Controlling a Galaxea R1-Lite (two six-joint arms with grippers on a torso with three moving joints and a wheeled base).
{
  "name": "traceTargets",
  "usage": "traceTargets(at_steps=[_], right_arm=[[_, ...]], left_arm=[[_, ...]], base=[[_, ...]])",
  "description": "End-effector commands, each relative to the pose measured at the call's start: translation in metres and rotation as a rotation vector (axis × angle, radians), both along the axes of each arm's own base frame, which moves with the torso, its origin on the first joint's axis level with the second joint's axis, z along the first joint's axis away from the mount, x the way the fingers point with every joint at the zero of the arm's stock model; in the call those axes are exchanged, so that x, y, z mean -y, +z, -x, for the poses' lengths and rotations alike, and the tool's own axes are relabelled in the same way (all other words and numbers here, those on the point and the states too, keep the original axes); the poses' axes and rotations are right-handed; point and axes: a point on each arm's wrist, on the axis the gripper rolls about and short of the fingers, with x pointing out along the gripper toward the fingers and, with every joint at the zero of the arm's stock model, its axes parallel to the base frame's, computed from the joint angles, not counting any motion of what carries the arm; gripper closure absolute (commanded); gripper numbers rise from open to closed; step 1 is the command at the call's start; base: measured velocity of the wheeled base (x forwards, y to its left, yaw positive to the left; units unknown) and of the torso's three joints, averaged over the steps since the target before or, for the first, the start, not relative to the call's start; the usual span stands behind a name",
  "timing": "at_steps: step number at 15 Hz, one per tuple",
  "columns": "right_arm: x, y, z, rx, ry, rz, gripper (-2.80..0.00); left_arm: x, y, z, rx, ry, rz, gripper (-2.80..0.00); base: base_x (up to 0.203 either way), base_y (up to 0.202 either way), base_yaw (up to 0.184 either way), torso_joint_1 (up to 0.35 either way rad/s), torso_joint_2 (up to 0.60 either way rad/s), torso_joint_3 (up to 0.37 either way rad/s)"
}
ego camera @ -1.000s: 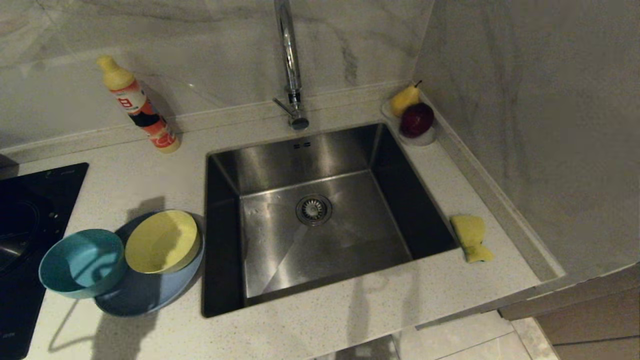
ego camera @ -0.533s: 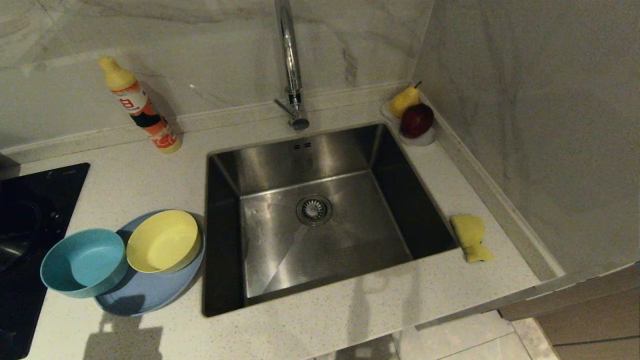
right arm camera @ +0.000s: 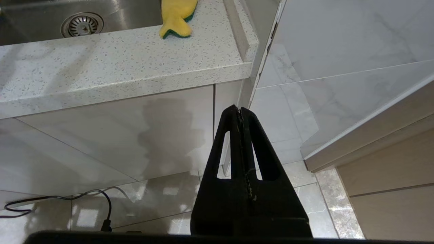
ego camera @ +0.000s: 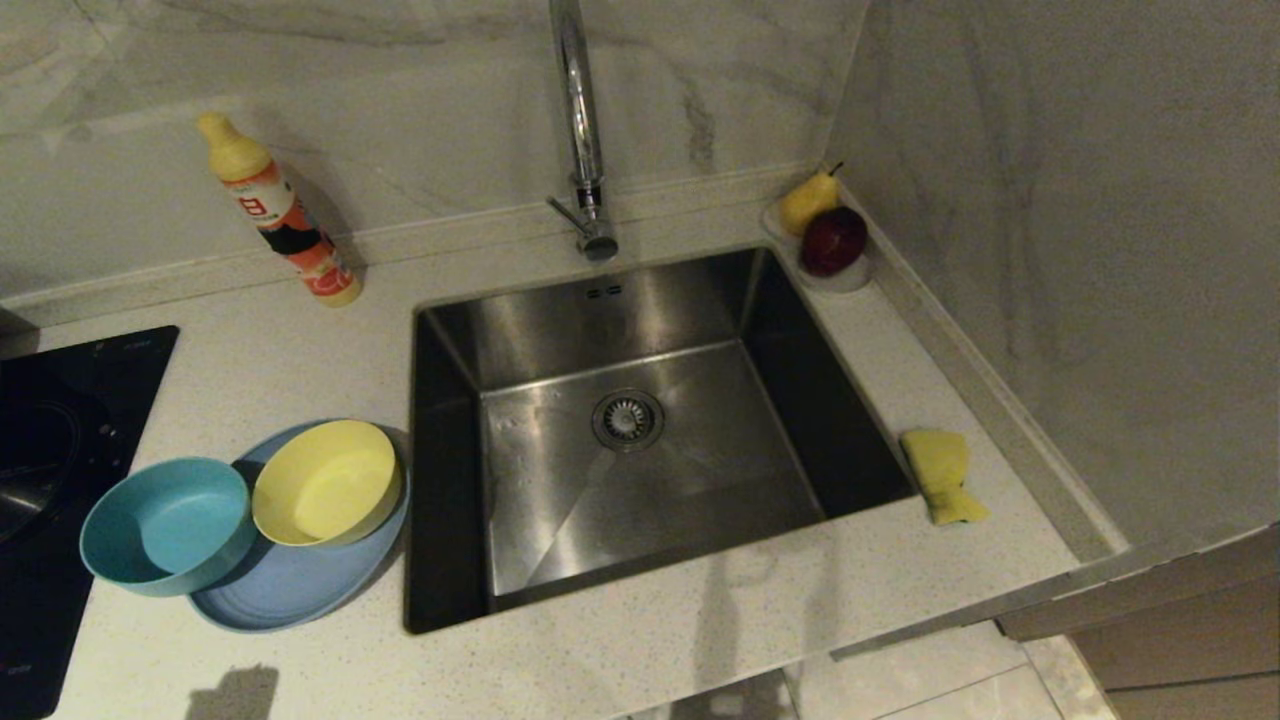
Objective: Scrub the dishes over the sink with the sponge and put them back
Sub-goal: Turn on the faucet
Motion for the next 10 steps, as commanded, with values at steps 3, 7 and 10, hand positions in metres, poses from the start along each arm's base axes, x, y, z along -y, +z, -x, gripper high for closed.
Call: traceTargets(at_steps=[3,7,10], right_arm=[[0.0,-0.0001,0.0001,0.002,0.0,0.0,0.0],[0.0,0.0,0.0,0.0,0.0,0.0,0.0],[0.0,0.0,0.0,0.0,0.0,0.0,0.0]], left_arm=[[0.0002,-0.0251,0.0145,0.057,-0.023,-0.038,0.0],[0.0003,-0.0261,0.0136,0.036,-0.033,-0.04,0.0],[0.0003,-0.0261,0.0136,0.035,-0.032,-0.054,0.0]], base=[[0.0,0.0,0.0,0.0,0.0,0.0],[0.0,0.0,0.0,0.0,0.0,0.0],[0.0,0.0,0.0,0.0,0.0,0.0]])
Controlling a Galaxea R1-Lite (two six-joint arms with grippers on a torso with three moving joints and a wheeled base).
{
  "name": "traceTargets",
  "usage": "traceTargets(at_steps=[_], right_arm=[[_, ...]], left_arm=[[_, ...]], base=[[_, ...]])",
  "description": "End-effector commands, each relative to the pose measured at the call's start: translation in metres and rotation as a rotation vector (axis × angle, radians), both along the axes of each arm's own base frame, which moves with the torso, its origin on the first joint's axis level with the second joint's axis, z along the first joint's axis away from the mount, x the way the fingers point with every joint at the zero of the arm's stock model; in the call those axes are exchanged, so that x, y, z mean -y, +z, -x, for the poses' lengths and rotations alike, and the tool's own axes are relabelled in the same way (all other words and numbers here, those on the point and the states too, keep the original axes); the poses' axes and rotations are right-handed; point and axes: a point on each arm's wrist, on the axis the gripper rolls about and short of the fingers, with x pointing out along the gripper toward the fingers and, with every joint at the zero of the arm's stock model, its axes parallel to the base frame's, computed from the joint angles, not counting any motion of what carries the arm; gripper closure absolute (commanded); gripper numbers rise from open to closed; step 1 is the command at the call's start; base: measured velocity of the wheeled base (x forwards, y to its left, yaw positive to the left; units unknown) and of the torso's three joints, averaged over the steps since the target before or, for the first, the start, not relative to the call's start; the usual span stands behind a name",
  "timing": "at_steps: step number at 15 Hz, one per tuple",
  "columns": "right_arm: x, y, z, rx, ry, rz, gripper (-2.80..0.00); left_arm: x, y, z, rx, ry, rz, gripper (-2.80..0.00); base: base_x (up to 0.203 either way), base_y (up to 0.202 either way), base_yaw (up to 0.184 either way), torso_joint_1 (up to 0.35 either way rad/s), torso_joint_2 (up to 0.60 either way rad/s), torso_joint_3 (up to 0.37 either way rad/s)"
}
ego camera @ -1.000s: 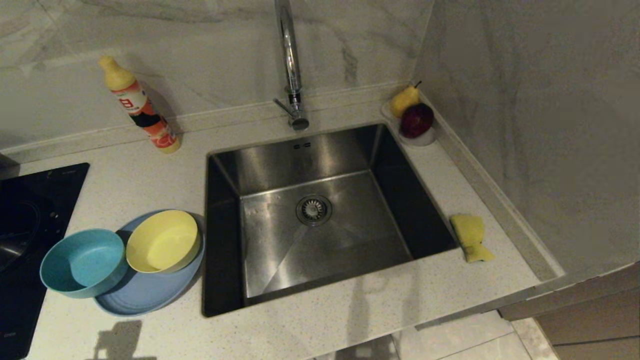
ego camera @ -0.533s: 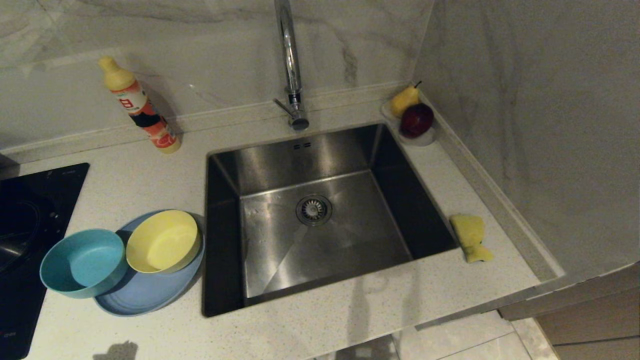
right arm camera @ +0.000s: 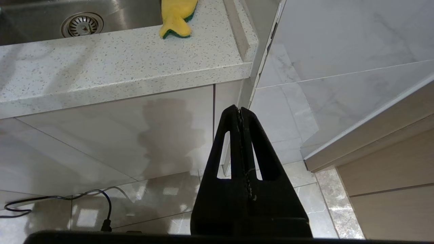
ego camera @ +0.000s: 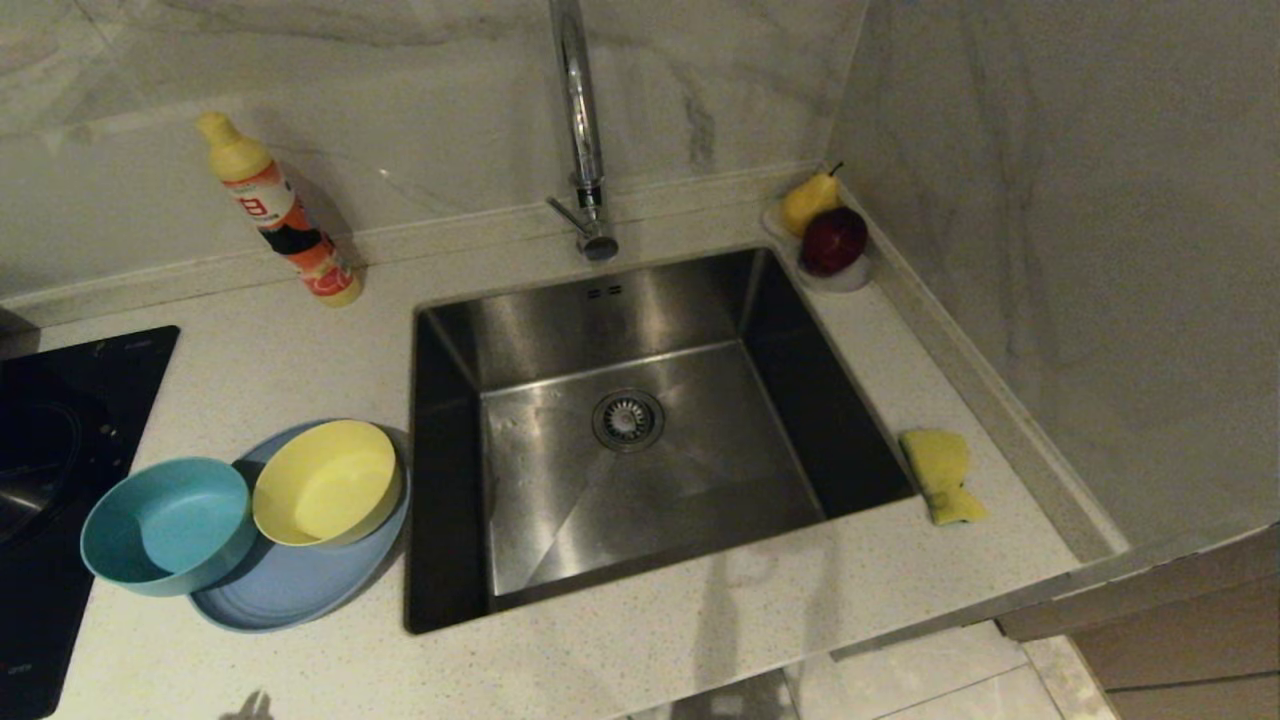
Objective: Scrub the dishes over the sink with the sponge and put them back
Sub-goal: Turn on the faucet
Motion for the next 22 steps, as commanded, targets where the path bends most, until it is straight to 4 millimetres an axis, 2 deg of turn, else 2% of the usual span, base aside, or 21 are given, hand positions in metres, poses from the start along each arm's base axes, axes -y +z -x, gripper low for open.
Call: traceTargets(at_steps=[1,22], right_arm=[[0.0,-0.0001,0.0001,0.002,0.0,-0.002,0.0],[0.0,0.0,0.0,0.001,0.0,0.0,0.0]], left_arm=[[0.0,-0.0106,-0.0034,-0.038,-0.001,0.009,0.0],[-0.0002,-0.0073,-0.0031,-0.005,0.005,0.05,0.0]], base=[[0.0,0.0,0.0,0.0,0.0,0.0],[0.0,0.0,0.0,0.0,0.0,0.0]])
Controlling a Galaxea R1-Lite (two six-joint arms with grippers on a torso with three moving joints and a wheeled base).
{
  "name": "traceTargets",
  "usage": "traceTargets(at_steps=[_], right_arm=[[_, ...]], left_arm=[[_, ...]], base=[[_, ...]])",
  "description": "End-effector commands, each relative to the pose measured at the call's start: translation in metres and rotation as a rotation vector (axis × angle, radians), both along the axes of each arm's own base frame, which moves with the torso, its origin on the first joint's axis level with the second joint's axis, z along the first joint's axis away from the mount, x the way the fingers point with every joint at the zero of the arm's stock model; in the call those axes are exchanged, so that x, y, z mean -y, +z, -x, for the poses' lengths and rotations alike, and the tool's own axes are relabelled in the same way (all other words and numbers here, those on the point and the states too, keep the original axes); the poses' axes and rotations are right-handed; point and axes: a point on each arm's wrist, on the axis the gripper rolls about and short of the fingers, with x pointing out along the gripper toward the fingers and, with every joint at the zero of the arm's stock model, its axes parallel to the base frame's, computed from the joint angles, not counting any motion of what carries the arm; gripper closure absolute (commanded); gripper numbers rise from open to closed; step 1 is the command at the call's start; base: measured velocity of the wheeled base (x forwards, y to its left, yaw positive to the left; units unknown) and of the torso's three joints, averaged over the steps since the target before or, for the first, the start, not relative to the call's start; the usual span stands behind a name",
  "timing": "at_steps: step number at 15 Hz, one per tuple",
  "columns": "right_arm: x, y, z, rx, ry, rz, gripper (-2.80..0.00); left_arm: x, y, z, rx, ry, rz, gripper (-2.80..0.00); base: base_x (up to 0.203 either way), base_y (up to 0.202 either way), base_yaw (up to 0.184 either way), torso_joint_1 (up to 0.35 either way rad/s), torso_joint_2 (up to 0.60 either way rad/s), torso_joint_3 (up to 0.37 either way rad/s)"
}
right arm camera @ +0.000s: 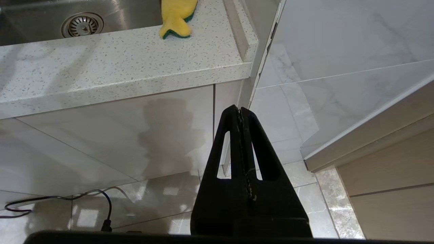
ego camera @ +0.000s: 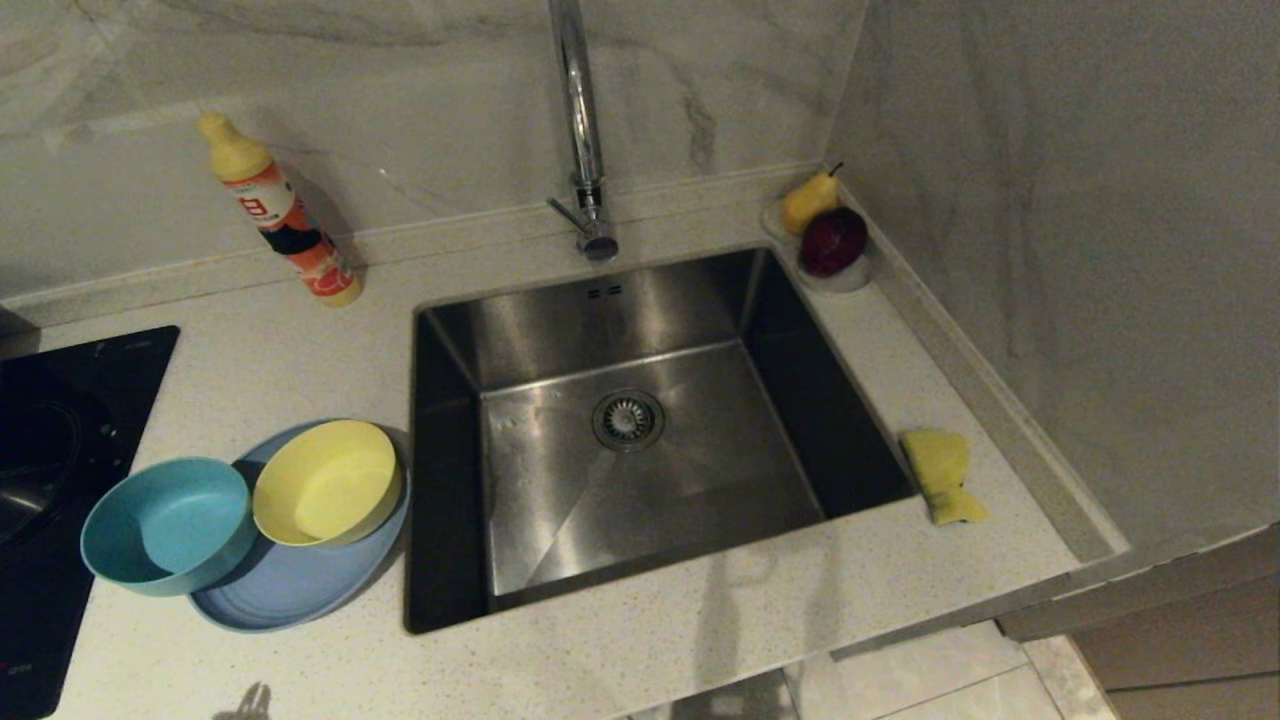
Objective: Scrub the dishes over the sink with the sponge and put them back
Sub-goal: Turn on the faucet
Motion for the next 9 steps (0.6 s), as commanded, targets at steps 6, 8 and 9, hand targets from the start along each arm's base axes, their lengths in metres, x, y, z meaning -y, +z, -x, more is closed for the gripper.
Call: traceTargets(at_steps=[6,8,9], right_arm=[[0.0,0.0,0.0,0.002,0.0,0.0,0.0],[0.0,0.0,0.0,0.001,0.0,0.0,0.0],[0.0,0.0,0.0,0.002,0.0,0.0,0.0]], left_arm=[[0.0,-0.012,-0.004,-0.05,-0.005,0.007,0.0],[0.0,-0.002,-0.001,-0.02,-0.011,-0.001,0.0],[0.001,0.013,0.003,0.02,-0.025,-0.003,0.0]], base=[[0.0,0.0,0.0,0.0,0.0,0.0],[0.0,0.0,0.0,0.0,0.0,0.0],[0.0,0.0,0.0,0.0,0.0,0.0]])
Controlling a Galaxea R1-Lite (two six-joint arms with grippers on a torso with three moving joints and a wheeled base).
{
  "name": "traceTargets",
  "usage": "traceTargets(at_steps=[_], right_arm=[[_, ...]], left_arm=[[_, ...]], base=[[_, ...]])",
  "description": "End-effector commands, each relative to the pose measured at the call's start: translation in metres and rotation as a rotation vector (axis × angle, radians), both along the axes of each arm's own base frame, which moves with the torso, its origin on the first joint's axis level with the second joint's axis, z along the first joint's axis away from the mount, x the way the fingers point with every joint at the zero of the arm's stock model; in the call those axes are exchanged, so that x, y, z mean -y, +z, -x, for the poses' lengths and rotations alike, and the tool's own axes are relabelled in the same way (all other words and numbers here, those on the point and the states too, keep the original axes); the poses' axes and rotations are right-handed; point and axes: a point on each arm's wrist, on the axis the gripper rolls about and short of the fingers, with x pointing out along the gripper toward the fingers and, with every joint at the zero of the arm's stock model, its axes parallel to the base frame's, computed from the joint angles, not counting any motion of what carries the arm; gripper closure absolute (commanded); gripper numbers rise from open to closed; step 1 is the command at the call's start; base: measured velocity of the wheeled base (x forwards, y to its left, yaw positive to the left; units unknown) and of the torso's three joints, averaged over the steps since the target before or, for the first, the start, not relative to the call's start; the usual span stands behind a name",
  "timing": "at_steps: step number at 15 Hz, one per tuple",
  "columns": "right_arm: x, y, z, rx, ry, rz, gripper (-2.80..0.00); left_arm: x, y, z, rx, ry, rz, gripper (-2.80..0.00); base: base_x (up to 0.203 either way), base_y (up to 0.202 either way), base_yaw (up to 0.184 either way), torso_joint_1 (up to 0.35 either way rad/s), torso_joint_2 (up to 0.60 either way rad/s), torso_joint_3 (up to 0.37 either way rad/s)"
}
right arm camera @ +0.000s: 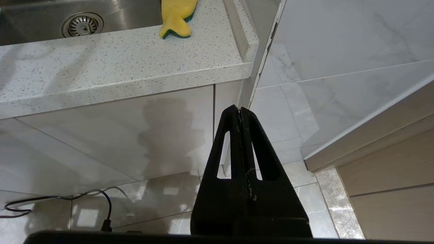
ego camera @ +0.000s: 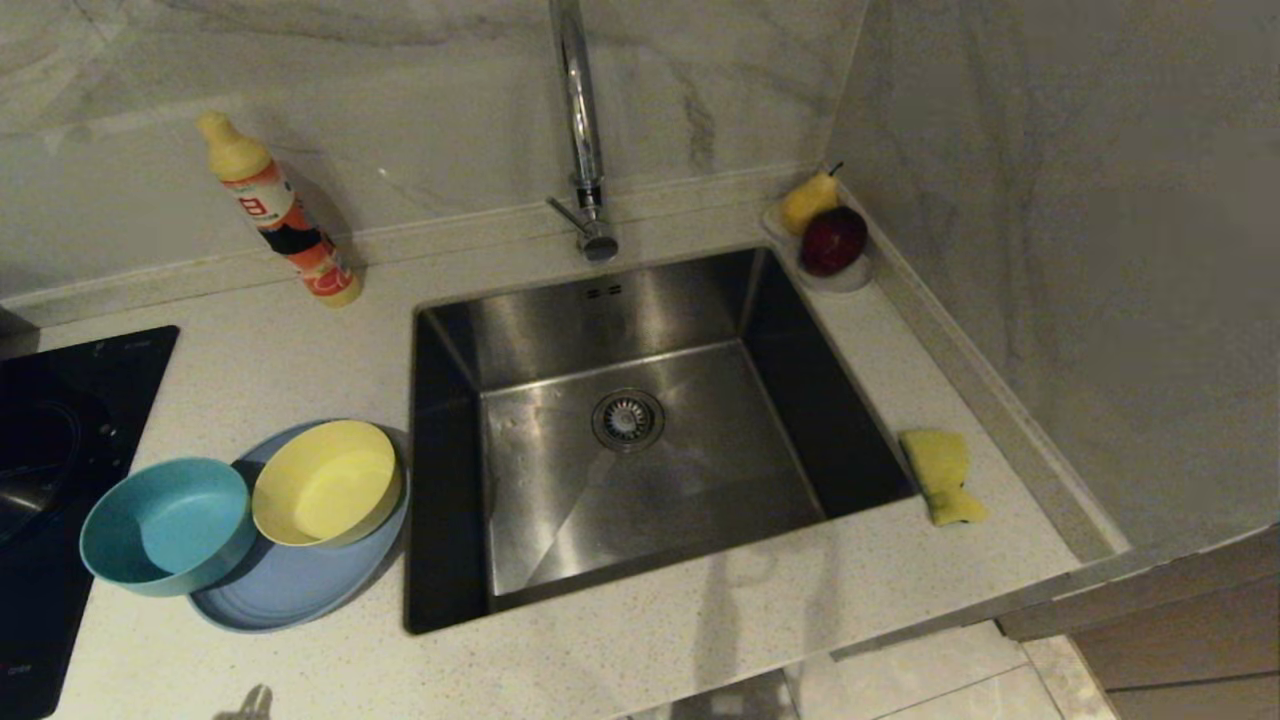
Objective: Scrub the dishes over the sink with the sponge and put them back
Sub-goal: Turn on the faucet
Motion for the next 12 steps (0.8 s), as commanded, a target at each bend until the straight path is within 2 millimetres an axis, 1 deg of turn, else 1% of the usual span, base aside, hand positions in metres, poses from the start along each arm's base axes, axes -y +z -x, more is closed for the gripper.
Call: traceTargets(at_steps=[1,3,4,6,7,9,12], right_arm=[[0.0,0.0,0.0,0.001,0.0,0.0,0.0],[0.0,0.0,0.0,0.002,0.0,0.0,0.0],[0.0,0.0,0.0,0.001,0.0,0.0,0.0],[0.0,0.0,0.0,0.001,0.0,0.0,0.0],[0.0,0.0,0.0,0.002,0.0,0.0,0.0],[0.0,0.0,0.0,0.001,0.0,0.0,0.0],[0.0,0.0,0.0,0.001,0.0,0.0,0.0]], left_arm=[[0.001,0.03,0.007,0.062,-0.021,-0.004,0.0],[0.001,0.07,0.016,0.129,-0.041,-0.011,0.0],[0.002,0.092,0.015,0.131,-0.063,-0.015,0.0],[0.003,0.131,0.002,0.101,-0.109,-0.022,0.0],[0.003,0.147,-0.011,0.073,-0.129,-0.024,0.0],[0.004,0.175,-0.047,-0.008,-0.168,-0.021,0.0],[0.004,0.21,-0.119,-0.105,-0.219,-0.01,0.0]], base=[[0.0,0.0,0.0,0.0,0.0,0.0],[0.0,0.0,0.0,0.0,0.0,0.0],[0.0,0.0,0.0,0.0,0.0,0.0],[0.0,0.0,0.0,0.0,0.0,0.0],[0.0,0.0,0.0,0.0,0.0,0.0],[0.0,0.0,0.0,0.0,0.0,0.0],[0.0,0.0,0.0,0.0,0.0,0.0]])
